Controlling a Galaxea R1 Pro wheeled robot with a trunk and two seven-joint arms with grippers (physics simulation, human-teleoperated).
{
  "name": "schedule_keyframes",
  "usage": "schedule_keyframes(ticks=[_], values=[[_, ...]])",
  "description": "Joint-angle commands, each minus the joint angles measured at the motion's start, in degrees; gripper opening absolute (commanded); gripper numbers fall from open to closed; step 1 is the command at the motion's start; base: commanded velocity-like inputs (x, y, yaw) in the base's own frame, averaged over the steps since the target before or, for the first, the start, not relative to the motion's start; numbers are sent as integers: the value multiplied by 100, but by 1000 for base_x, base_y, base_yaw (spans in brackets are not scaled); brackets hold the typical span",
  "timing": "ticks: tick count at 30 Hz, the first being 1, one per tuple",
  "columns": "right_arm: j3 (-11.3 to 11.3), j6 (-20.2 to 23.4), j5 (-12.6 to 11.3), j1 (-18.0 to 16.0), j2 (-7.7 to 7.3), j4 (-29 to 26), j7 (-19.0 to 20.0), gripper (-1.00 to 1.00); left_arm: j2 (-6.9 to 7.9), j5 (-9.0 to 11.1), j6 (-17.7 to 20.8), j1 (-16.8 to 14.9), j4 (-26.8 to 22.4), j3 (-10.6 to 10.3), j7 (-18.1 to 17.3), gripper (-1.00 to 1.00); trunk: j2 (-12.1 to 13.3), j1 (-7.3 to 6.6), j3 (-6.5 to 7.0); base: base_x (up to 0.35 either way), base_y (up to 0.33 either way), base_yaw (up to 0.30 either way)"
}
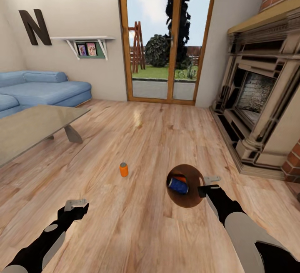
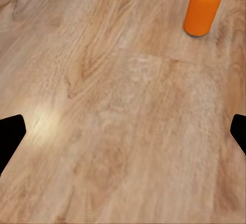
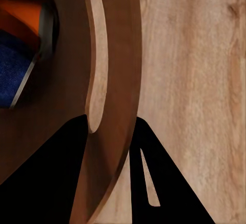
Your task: Put the three can of soda from the living room inside the tash can in the kitchen.
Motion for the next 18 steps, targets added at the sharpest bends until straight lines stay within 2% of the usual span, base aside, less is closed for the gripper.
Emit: schedule_keyframes(ticks=[1,18], values=[[-10,-2,-9,-4,0,-10,19,-100,1,-1,-1,2,1,0,0,100,0,-1,9,323,0,3],[2,5,-8,-4,1,-13,19,-100,-4,-4,-9,0,12,-3,0,100,0,-1,158,323,-55,0]])
